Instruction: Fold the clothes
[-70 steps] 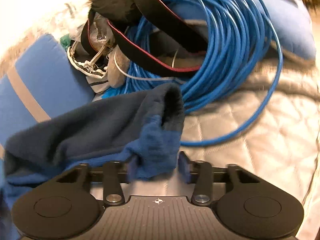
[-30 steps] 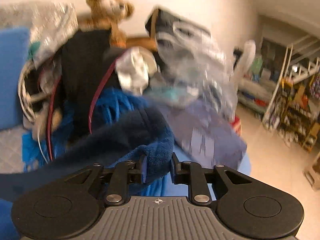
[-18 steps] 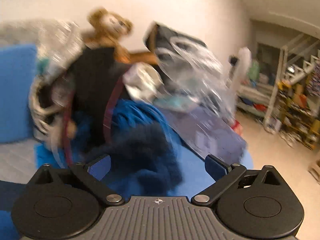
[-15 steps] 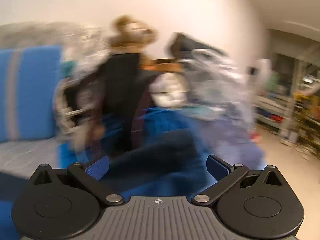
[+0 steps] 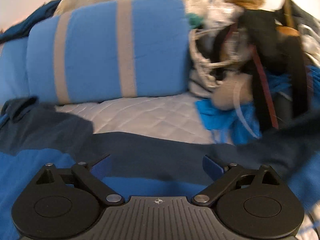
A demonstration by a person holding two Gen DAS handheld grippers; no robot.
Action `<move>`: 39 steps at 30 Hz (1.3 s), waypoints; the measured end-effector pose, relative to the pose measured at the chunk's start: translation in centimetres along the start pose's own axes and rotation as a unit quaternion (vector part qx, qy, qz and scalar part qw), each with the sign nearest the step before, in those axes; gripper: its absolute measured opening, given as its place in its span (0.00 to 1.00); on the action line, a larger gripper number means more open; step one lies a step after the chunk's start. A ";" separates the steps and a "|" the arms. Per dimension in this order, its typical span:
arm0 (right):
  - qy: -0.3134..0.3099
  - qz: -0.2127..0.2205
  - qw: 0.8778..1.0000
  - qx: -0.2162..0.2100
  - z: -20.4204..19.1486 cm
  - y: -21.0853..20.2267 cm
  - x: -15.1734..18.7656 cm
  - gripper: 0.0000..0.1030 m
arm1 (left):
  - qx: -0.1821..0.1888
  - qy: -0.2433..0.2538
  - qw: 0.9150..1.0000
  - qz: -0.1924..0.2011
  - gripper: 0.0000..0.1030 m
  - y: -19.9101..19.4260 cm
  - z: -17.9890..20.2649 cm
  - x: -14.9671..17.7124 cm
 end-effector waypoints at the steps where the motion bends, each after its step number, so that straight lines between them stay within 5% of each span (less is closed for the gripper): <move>1: 0.003 -0.009 1.000 0.000 -0.7 0.9 -0.5 0.94 | 0.001 -0.001 1.000 0.000 0.79 0.0 0.0 0.0; 10: -0.013 -0.065 0.998 0.001 -4.8 9.3 -2.7 0.88 | 0.005 -0.014 1.000 0.000 0.79 0.2 -0.5 -0.1; 12: -0.013 -0.076 0.997 -0.010 -5.4 10.7 -2.3 0.77 | 0.005 -0.018 1.000 0.001 0.79 0.2 -0.6 -0.1; 14: -0.019 -0.073 0.997 -0.017 -6.1 10.8 -1.8 0.34 | 0.004 -0.019 1.000 0.002 0.79 0.2 -0.6 -0.1; 16: -0.039 -0.051 0.998 0.011 -6.8 10.1 -2.1 0.05 | 0.004 -0.018 1.000 0.001 0.79 0.2 -0.5 -0.1; 20: -0.017 -0.002 0.998 0.068 -5.9 8.9 -3.1 0.04 | 0.002 -0.017 1.000 0.000 0.79 0.2 -0.5 -0.1; 25: 0.006 0.029 0.996 0.084 -4.6 7.2 -3.8 0.06 | -0.001 -0.014 1.000 0.000 0.79 0.2 -0.4 -0.1; 27: 0.014 0.048 0.993 0.105 -4.1 6.0 -4.0 0.20 | -0.003 -0.012 1.000 0.000 0.79 0.2 -0.3 -0.1; 28: 0.019 0.052 0.993 0.107 -3.7 5.5 -4.1 0.38 | -0.003 -0.011 1.000 0.000 0.79 0.2 -0.3 -0.1; 29: 0.026 0.045 0.994 0.093 -3.3 5.1 -4.1 0.59 | -0.003 -0.011 1.000 0.001 0.79 0.2 -0.3 -0.1; 32: 0.044 0.030 0.997 0.048 -1.9 3.4 -3.9 0.85 | -0.004 -0.011 1.000 0.001 0.79 0.1 -0.2 -0.1; 35: 0.055 0.015 0.998 0.004 -0.9 1.4 -3.1 1.00 | -0.005 -0.008 1.000 0.001 0.79 0.2 -0.1 -0.1; 39: 0.037 0.000 0.999 -0.030 -1.3 -1.0 -1.7 1.00 | -0.005 -0.007 1.000 0.001 0.79 0.1 -0.1 -0.1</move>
Point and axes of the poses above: each gripper's, at about its wrist camera, not at the fingertips, and y roughly the way its jaws point, z to its right, x to its underside, the point moved 2 cm from there along y, roughly the way its jaws point, and after that the axes turned 9 degrees about x, right-handed, at the moved point
